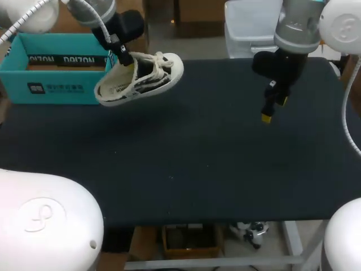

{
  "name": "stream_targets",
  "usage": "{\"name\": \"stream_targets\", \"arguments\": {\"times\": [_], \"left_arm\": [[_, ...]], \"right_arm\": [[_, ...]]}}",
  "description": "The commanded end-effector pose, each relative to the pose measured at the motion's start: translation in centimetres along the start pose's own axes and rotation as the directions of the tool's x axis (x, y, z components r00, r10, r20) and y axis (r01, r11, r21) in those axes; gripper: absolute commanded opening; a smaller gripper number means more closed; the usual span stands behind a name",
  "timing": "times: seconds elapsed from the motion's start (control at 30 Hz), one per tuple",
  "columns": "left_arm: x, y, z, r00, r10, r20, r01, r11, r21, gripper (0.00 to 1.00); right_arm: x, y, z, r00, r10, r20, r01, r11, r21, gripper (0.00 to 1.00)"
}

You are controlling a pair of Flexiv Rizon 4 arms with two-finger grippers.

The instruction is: Open the shoe tongue, take the insole out of the shoe, put the insole back into the shoe, and pack the shoe into the shoebox

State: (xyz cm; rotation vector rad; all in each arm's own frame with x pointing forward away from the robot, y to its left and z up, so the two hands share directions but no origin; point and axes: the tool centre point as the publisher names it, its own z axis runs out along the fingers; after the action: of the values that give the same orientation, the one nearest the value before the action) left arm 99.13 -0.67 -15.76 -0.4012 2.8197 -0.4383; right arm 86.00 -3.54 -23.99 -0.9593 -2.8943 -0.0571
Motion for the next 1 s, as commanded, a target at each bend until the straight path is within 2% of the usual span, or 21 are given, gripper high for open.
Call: {"name": "stream_targets", "arguments": {"times": [0.03,0.37,0.6,1.0], "left_arm": [[-2.2,1.8,-2.1,0.999,0.030,-0.012,-0.030,1.000,0.010,0.00],[-7.3,5.6,-4.2,0.997,0.065,0.032,-0.065,0.998,-0.004,0.00],[-12.4,8.2,-5.6,0.994,0.089,0.063,-0.089,0.996,-0.009,0.00],[-19.7,11.4,-3.9,0.983,0.154,0.101,-0.147,0.987,-0.070,0.00]], "right_arm": [[0.0,-0.1,0.0,1.000,-0.001,0.000,0.001,1.000,-0.001,1.00],[0.0,-0.1,0.0,1.000,-0.001,0.000,0.001,1.000,-0.001,1.00],[0.0,-0.1,0.0,1.000,-0.001,0.000,0.001,1.000,-0.001,1.00],[0.0,-0.1,0.0,1.000,-0.001,0.000,0.001,1.000,-0.001,1.00]]}}
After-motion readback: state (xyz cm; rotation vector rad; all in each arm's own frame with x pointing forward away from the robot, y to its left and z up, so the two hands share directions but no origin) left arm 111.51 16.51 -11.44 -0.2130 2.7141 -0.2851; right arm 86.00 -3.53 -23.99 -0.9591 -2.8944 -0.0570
